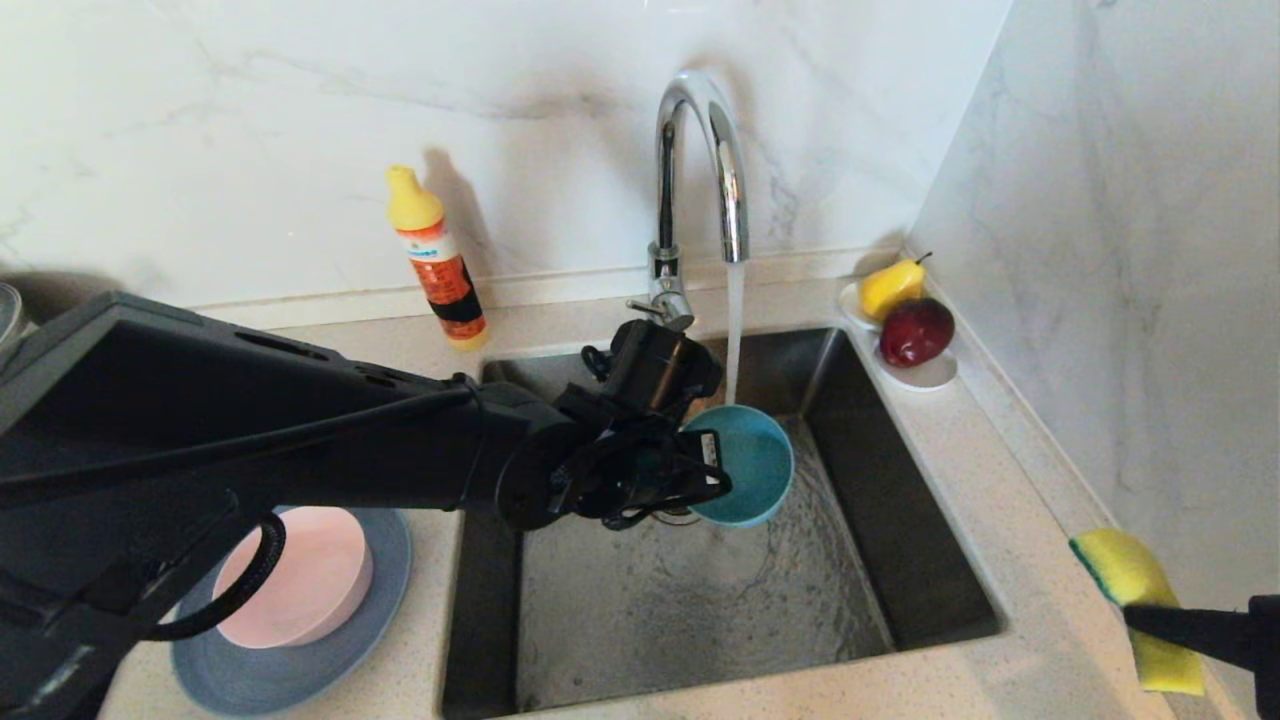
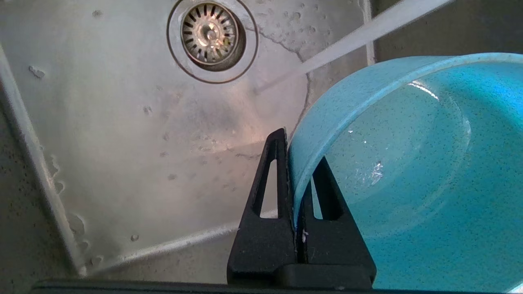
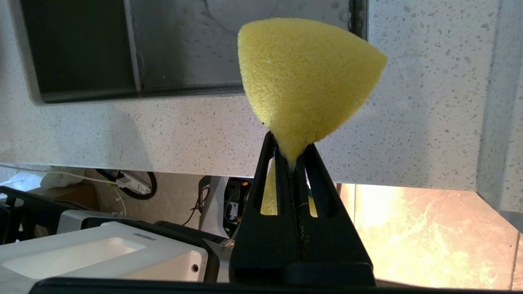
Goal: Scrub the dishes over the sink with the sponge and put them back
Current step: Wash the bowl
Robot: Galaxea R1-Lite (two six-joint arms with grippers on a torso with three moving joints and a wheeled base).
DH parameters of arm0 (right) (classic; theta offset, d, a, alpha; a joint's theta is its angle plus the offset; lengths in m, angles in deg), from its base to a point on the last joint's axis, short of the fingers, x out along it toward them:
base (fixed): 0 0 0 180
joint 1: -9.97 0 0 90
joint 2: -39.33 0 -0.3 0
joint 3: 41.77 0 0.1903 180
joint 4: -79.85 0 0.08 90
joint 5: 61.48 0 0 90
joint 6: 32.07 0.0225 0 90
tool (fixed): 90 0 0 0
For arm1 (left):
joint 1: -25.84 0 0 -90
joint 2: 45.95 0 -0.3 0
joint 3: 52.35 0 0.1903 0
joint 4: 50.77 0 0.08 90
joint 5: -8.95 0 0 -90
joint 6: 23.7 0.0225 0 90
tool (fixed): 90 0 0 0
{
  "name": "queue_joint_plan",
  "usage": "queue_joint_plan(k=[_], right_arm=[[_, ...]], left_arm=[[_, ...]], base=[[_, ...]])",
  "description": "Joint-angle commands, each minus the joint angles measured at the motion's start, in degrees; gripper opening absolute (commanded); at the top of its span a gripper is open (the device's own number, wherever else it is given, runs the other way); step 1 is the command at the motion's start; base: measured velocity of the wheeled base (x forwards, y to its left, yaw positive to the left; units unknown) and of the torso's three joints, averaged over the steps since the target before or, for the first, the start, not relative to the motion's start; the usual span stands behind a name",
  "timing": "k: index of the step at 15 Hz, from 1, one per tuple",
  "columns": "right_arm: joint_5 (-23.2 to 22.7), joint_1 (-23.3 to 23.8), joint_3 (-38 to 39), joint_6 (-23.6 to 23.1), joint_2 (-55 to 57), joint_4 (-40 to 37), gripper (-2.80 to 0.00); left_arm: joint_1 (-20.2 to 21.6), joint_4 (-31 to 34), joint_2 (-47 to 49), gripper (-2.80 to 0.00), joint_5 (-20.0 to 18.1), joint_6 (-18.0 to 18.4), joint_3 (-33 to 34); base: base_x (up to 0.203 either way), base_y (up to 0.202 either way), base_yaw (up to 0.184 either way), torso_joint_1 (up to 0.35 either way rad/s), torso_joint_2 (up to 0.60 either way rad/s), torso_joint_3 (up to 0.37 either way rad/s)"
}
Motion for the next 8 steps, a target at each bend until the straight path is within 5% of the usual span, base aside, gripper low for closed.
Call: queue_joint_plan(k=[1,8], right_arm=[[-0.31,-0.03,0.01,0.09,0.22,-0.10,-2.80],[-0.34,-0.03,0.10,0.09,0.30,-0.10,-2.80]], left_arm=[[0.05,0.18,1.26,-2.80,1.21,-0.23,-1.32],[1.11,3.95,6.90,-2.80,4.23,-2.32,-12.13]], base=[[0.000,0.000,0.000,0.000,0.00,0.000],[0.000,0.000,0.000,0.000,0.00,0.000]])
